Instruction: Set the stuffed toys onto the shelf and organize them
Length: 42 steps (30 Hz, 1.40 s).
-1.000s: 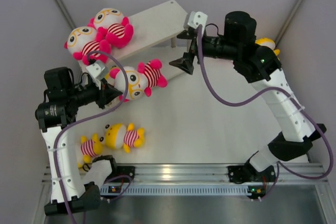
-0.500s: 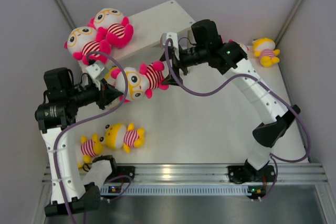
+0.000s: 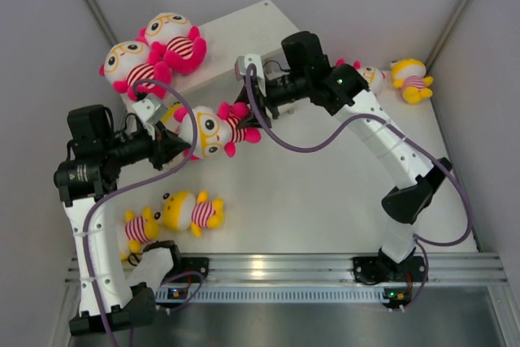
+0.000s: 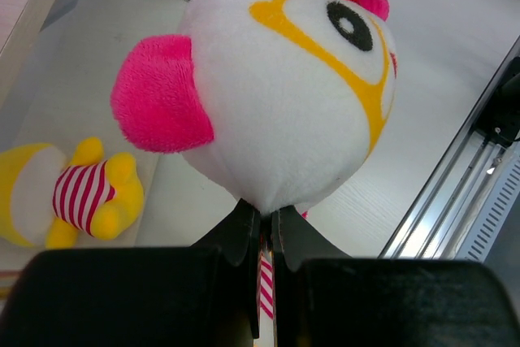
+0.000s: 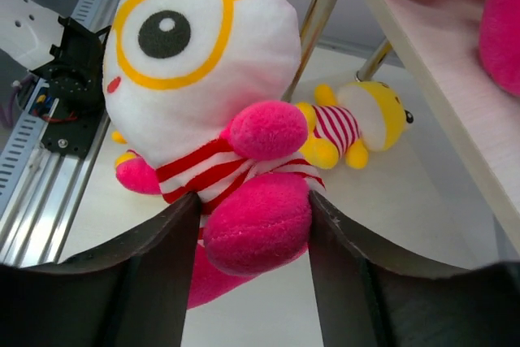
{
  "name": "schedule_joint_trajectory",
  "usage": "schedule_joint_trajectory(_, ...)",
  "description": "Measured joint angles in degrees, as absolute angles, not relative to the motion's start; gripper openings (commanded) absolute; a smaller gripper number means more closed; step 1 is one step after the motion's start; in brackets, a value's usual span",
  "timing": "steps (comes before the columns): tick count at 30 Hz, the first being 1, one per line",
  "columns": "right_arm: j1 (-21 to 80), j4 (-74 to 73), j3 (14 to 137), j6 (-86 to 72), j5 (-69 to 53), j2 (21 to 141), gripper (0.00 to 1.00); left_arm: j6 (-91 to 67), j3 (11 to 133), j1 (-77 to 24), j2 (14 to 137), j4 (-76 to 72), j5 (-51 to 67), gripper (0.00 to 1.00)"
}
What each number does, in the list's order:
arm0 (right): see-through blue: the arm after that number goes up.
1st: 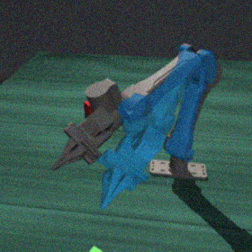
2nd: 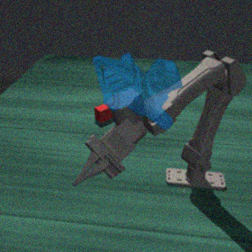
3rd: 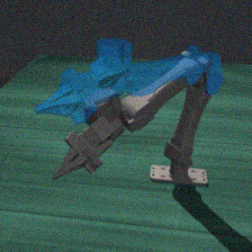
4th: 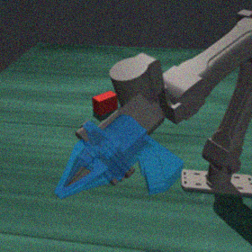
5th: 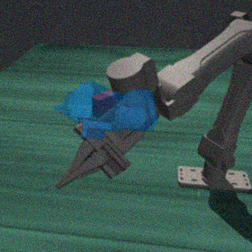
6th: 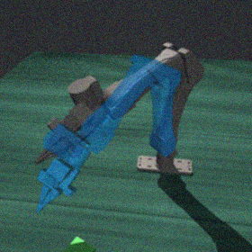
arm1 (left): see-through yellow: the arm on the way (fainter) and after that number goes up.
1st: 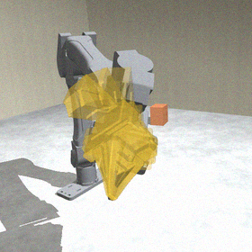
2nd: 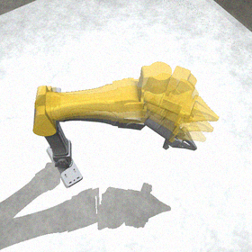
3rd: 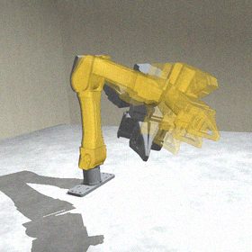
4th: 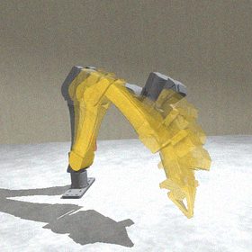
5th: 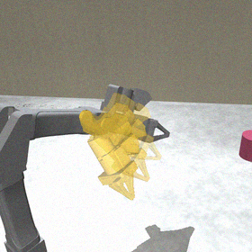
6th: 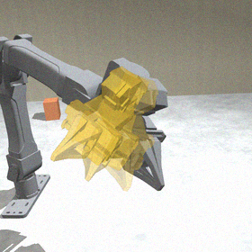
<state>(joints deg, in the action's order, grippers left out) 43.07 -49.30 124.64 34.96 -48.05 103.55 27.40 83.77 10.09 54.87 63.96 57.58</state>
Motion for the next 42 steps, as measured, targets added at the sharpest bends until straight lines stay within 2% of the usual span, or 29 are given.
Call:
schedule_joint_trajectory(2,43.9,-49.3,124.6,34.5,-47.8,104.4,0.41,27.3,83.8,10.1,54.8,64.0,57.4,0.00)
schedule_joint_trajectory(3,44.2,-49.3,124.6,34.5,-47.7,104.6,0.20,27.3,83.8,10.1,54.8,64.1,57.0,0.00)
schedule_joint_trajectory(4,44.4,-49.3,124.6,34.8,-47.5,104.7,0.11,27.2,83.8,10.1,54.8,64.1,56.6,0.00)
schedule_joint_trajectory(6,44.5,-49.5,124.5,34.2,-46.8,104.7,0.00,27.0,83.8,10.1,54.8,64.0,55.5,0.00)
schedule_joint_trajectory(8,44.5,-49.1,123.9,33.7,-45.8,104.3,0.00,26.7,84.1,10.1,54.8,64.1,54.1,0.02)
schedule_joint_trajectory(9,44.5,-49.1,123.3,33.2,-45.2,103.9,0.00,26.4,84.4,10.1,54.9,64.1,53.2,0.08)
schedule_joint_trajectory(10,44.6,-48.7,122.5,32.5,-44.3,103.4,0.00,26.0,85.0,10.1,54.9,64.1,52.1,0.28)
schedule_joint_trajectory(11,44.8,-48.1,121.4,31.5,-43.4,102.8,0.00,25.8,85.6,10.0,54.9,64.1,51.2,0.40)
schedule_joint_trajectory(14,44.9,-45.0,115.9,27.0,-40.1,99.2,0.00,24.1,88.8,10.0,54.8,64.1,46.4,0.62)
schedule_joint_trajectory(18,43.4,-39.3,108.1,18.3,-37.3,92.1,0.00,21.5,94.1,10.0,54.1,63.9,38.4,0.73)
schedule_joint_trajectory(23,40.1,-27.4,106.0,2.2,-29.1,83.9,0.00,19.6,101.1,10.0,53.2,64.6,28.7,0.74)
schedule_joint_trajectory(29,31.9,-12.4,105.7,-18.0,-15.9,81.6,0.00,20.1,102.4,10.0,50.6,66.2,15.1,0.74)
schedule_joint_trajectory(35,30.3,0.1,105.8,-35.1,-2.5,89.9,0.00,21.8,100.7,10.0,49.3,67.2,1.0,0.74)
schedule_joint_trajectory(40,31.5,0.9,107.0,-42.2,7.2,100.3,0.00,23.0,97.3,10.0,48.8,67.5,-9.0,0.74)
schedule_joint_trajectory(42,32.5,-1.0,111.2,-43.7,9.5,105.8,0.00,23.2,96.8,10.0,48.8,67.7,-10.3,0.74)
